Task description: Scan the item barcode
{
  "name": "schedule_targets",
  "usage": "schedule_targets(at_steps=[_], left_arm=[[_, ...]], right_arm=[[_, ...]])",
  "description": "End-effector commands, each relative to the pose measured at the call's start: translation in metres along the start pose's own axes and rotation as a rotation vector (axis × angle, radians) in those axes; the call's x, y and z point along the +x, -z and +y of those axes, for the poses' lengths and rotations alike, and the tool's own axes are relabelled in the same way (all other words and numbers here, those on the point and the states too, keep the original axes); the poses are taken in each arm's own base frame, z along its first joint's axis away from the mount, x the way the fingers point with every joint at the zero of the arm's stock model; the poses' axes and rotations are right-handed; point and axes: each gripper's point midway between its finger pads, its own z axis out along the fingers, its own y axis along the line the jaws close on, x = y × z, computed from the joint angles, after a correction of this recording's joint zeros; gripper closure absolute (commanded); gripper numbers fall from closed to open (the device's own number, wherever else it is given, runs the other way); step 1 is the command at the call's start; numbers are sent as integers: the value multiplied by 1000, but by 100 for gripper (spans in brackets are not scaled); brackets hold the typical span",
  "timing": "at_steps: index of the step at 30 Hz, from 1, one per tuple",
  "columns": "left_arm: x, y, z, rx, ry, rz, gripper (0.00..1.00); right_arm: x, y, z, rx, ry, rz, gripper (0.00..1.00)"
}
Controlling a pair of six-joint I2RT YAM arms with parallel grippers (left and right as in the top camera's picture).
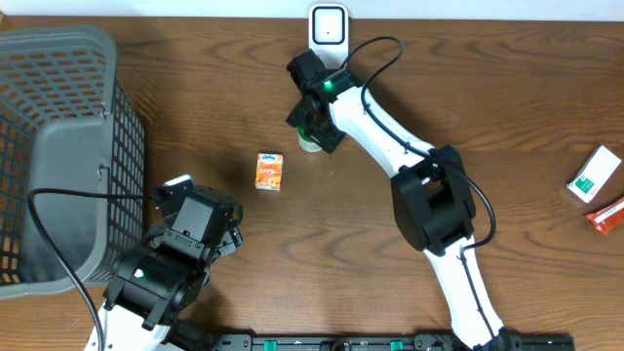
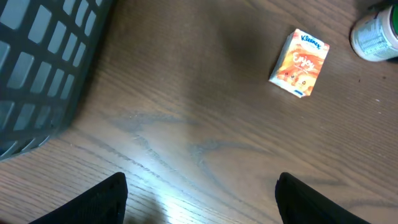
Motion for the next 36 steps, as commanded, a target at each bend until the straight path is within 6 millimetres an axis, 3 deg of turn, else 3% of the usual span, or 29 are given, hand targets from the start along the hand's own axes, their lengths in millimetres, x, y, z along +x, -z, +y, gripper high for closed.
schedule_targets(at_steps=[1, 6, 10, 17, 24, 30, 36], left_arm=[[-1, 0, 2, -11, -9, -7, 23], [-1, 0, 2, -11, -9, -7, 23], [-1, 0, 2, -11, -9, -7, 23], [-1, 0, 2, -11, -9, -7, 23], [-1, 0, 2, -11, -9, -7, 23], [-1, 0, 2, -11, -9, -7, 23], [-1, 0, 2, -11, -9, -7, 23]], right_arm=[[-2, -5, -3, 14, 114, -4, 32], [-6, -5, -7, 29, 340, -7, 49], [-5, -5, -11, 43, 534, 5, 56], [-1, -4, -15, 45, 897, 39, 57], [17, -2, -28, 20, 1266, 154, 47], [28, 13, -53, 64, 1406, 268, 51], [45, 46, -77, 99, 1451, 386, 53]])
